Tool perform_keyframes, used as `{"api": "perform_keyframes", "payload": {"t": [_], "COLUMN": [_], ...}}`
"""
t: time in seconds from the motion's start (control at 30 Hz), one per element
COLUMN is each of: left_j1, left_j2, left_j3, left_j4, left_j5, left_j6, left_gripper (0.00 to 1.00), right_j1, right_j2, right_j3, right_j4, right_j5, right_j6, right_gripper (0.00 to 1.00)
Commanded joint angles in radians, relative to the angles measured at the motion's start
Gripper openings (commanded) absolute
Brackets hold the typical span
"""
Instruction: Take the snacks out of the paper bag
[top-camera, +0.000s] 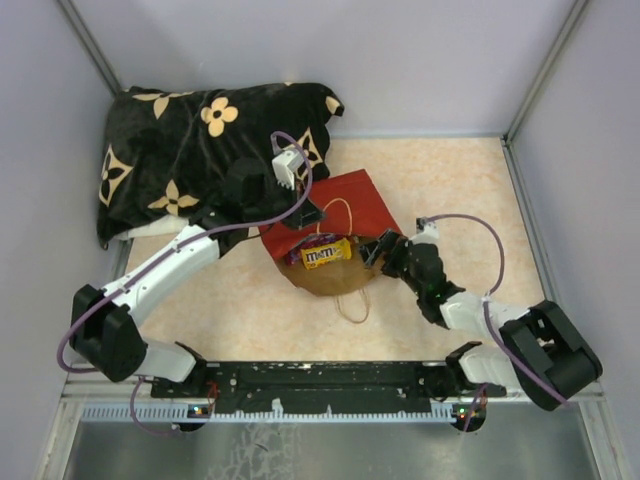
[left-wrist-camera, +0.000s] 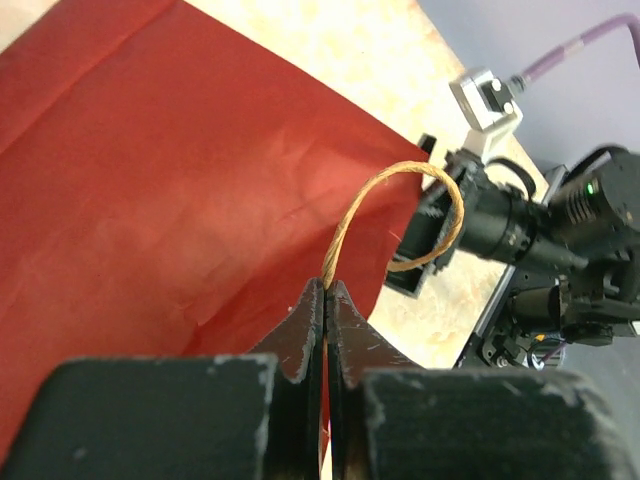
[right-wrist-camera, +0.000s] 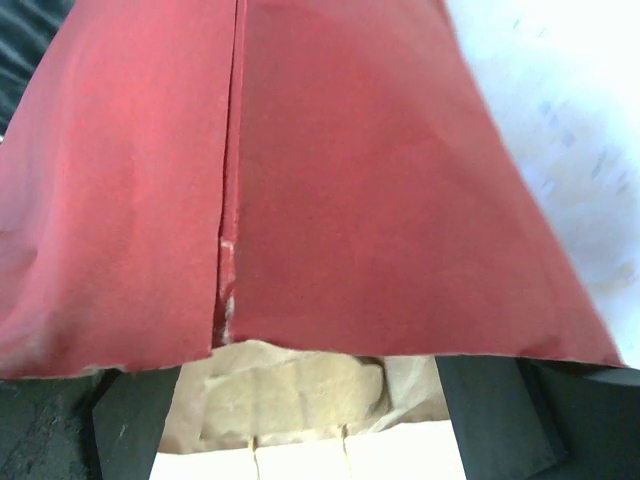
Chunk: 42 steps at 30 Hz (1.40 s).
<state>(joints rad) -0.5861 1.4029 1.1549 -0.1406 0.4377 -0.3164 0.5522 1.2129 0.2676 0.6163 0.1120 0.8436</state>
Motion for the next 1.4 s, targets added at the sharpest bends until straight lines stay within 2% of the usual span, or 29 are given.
{"api": "perform_keyframes", "payload": {"t": [0.0, 0.13, 0.23, 0.4, 0.57, 0.67, 0.8, 0.93, 1.03, 1.13, 1.23, 1.37], "left_j1": [-0.032, -0.049, -0.05, -0.057, -0.057, -0.056, -0.055, -0.055, -0.055, -0.054, -0.054, -0.054], "left_j2": [-0.017, -0.016, -0.002, 0.073, 0.08, 0.064, 0.083, 0.066, 0.047, 0.041, 0.036, 0.023], "left_j3": [0.03, 0.107, 0.169, 0.264, 0.275, 0.209, 0.197, 0.173, 0.152, 0.147, 0.142, 0.123], "left_j4": [0.034, -0.003, -0.032, -0.049, -0.04, 0.037, 0.045, 0.08, 0.105, 0.111, 0.113, 0.123], "left_j5": [0.012, -0.034, -0.132, -0.118, -0.139, -0.103, -0.056, -0.06, -0.054, -0.047, -0.043, -0.045], "left_j6": [0.021, 0.001, -0.054, -0.075, -0.034, -0.006, -0.006, -0.008, -0.012, -0.013, -0.012, -0.011], "left_gripper": [0.0, 0.0, 0.0, 0.0, 0.0, 0.0, 0.0, 0.0, 0.0, 0.0, 0.0, 0.0], "right_j1": [-0.114, -0.164, -0.197, -0.341, -0.355, -0.313, -0.148, 0.007, 0.103, 0.174, 0.2, 0.212], "right_j2": [0.008, 0.054, 0.084, 0.141, 0.071, -0.046, -0.221, -0.348, -0.389, -0.346, -0.237, -0.068], "right_j3": [0.11, 0.213, 0.252, 0.21, 0.157, 0.084, 0.0, -0.118, -0.132, -0.099, -0.06, -0.036], "right_j4": [-0.089, -0.186, -0.205, -0.027, 0.006, -0.002, -0.084, -0.028, -0.025, -0.017, 0.027, 0.126], "right_j5": [-0.155, -0.21, -0.236, -0.448, -0.44, -0.349, -0.09, 0.123, 0.244, 0.301, 0.305, 0.313], "right_j6": [-0.162, -0.255, -0.285, -0.155, -0.059, 0.03, 0.143, 0.308, 0.328, 0.319, 0.327, 0.386], "right_gripper": [0.99, 0.99, 0.99, 0.99, 0.99, 0.99, 0.99, 0.99, 0.97, 0.96, 0.95, 0.87]}}
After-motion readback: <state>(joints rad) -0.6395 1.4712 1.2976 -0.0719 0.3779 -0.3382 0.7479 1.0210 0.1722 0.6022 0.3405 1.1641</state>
